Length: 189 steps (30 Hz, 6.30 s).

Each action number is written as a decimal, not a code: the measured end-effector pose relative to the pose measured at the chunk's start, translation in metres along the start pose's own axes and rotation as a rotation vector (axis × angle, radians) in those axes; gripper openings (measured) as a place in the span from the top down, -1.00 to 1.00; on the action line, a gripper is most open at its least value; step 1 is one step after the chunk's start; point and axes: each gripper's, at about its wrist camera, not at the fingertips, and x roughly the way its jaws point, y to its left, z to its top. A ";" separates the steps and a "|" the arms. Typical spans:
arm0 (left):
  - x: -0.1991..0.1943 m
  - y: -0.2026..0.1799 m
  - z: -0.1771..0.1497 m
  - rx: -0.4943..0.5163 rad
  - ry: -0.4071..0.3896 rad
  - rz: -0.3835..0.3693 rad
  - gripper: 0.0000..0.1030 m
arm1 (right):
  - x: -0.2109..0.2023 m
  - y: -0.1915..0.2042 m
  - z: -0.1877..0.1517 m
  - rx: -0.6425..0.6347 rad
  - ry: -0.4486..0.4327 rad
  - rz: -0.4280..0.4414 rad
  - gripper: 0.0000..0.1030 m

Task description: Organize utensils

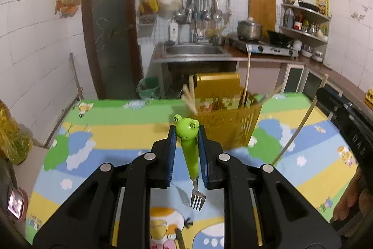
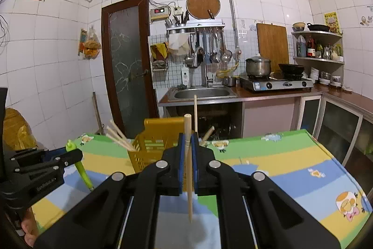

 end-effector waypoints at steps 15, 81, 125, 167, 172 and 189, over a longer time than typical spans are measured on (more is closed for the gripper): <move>0.010 -0.008 0.124 -0.050 -0.223 -0.011 0.66 | 0.040 0.005 0.115 0.005 -0.170 0.000 0.89; 0.052 0.085 -0.148 -0.121 0.302 0.161 -0.90 | 0.060 0.056 -0.149 -0.132 0.545 -0.074 -0.53; 0.059 0.013 -0.156 -0.029 0.520 0.053 0.42 | 0.052 0.008 -0.160 -0.007 0.639 -0.065 0.34; -0.025 0.017 -0.073 -0.051 0.093 -0.048 0.85 | -0.021 -0.011 -0.064 0.074 0.156 -0.045 0.88; -0.024 0.014 -0.069 -0.056 0.078 -0.048 0.85 | -0.022 -0.014 -0.063 0.083 0.124 -0.039 0.88; -0.033 0.000 0.053 -0.063 -0.170 -0.101 0.85 | 0.004 -0.002 0.046 0.026 -0.128 -0.007 0.88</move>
